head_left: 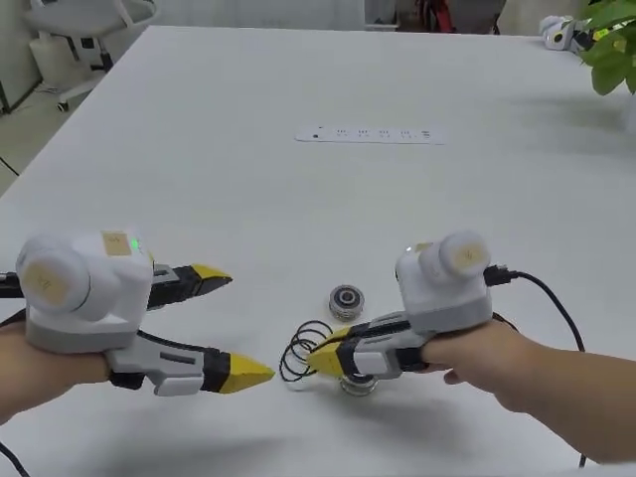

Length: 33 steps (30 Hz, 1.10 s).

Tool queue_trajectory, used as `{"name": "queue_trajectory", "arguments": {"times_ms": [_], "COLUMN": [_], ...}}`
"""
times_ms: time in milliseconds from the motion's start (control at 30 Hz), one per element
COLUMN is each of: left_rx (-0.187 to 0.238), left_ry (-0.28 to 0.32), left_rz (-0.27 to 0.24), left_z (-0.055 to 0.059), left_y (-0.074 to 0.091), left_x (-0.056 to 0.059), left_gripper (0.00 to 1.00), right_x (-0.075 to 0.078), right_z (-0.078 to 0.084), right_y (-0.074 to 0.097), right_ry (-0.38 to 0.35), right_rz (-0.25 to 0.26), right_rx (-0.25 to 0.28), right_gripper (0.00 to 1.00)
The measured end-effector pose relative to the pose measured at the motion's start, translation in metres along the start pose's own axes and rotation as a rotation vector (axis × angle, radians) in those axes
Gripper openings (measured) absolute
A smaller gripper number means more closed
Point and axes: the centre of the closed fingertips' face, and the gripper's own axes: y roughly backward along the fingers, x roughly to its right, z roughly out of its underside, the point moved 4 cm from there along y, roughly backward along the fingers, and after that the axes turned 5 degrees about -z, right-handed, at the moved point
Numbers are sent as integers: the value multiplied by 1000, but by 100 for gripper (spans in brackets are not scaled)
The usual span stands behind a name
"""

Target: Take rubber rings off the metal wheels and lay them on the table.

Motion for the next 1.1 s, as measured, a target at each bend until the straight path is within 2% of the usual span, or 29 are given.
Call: {"name": "queue_trajectory", "arguments": {"times_ms": [100,267,500,700,800,933,1100], "left_rx": [-11,-10,-10,1,14,37,56], "left_ry": [-21,-17,-23,-19,3,26,44], "left_rz": [6,9,13,-1,-9,-27,-43], "left_z": [1,1,0,-3,-5,-9,-11], "left_y": [1,1,4,9,12,17,20], "left_x": [3,5,8,7,6,4,4], "left_gripper": [76,76,76,78,78,79,79], "right_x": [-1,-3,-4,-3,-2,1,5], "right_z": [1,0,-8,-13,-13,-7,1], "right_y": [1,4,18,39,50,66,83], "right_ry": [25,34,47,77,104,130,194], "right_rz": [5,1,14,49,70,103,156], "right_rx": [-11,-9,36,79,96,113,106], "right_gripper": [10,15,21,30,35,42,52]}}
